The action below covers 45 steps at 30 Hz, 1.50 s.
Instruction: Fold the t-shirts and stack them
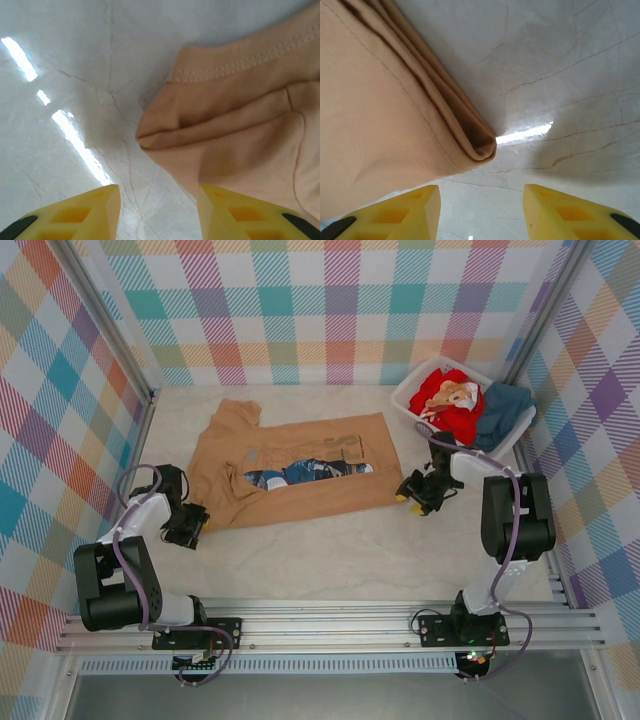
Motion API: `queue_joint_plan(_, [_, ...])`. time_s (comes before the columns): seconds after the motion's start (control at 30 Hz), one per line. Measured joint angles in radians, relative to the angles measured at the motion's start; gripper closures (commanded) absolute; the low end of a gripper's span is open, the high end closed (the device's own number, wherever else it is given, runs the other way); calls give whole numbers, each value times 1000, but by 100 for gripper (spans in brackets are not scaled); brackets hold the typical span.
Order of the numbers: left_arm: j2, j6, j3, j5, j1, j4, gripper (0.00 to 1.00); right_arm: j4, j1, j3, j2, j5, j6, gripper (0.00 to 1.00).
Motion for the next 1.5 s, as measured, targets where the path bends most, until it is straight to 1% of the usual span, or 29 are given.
queue_joint_plan(0.13, [17, 26, 0, -27, 3, 18, 71, 11, 0, 1, 21, -8, 18, 61])
queue_joint_plan(0.3, [39, 56, 7, -46, 6, 40, 79, 23, 0, 25, 54, -10, 32, 69])
queue_joint_plan(0.33, [43, 64, 10, -50, 7, 47, 82, 23, 0, 35, 61, -7, 34, 71])
queue_joint_plan(0.4, [51, 78, 19, -59, 8, 53, 87, 25, 0, 53, 74, -2, 37, 76])
queue_joint_plan(0.53, [65, 111, 40, -77, 8, 71, 100, 31, 0, 81, 93, 13, 34, 89])
queue_joint_plan(0.63, [66, 132, 55, -93, 8, 70, 100, 32, 0, 86, 99, 25, 26, 97])
queue_joint_plan(0.73, [65, 149, 63, -113, 8, 66, 100, 30, 1, 88, 99, 37, 18, 98])
queue_joint_plan(0.77, [62, 151, 64, -116, 8, 62, 98, 29, 1, 88, 99, 39, 18, 98])
queue_joint_plan(0.8, [53, 153, 64, -120, 8, 48, 89, 29, 2, 88, 99, 40, 18, 99])
queue_joint_plan(0.93, [-9, 155, 63, -115, -5, -7, 71, 26, 8, 88, 98, 50, 14, 99])
queue_joint_plan(1.03, [-57, 162, 41, -101, -27, -17, 62, 24, 8, 88, 98, 54, 13, 100])
queue_joint_plan(1.13, [-75, 170, -10, -81, -38, -17, 60, 20, 8, 90, 98, 57, 10, 100])
queue_joint_plan(1.23, [-52, 172, -42, -67, -39, -17, 59, 11, 8, 95, 98, 60, 6, 100])
queue_joint_plan(1.37, [27, 172, -39, -63, -39, -1, 56, 6, 8, 103, 98, 65, 0, 100])
queue_joint_plan(1.5, [61, 176, -19, -68, -39, 23, 56, -1, 8, 103, 98, 66, -9, 100])
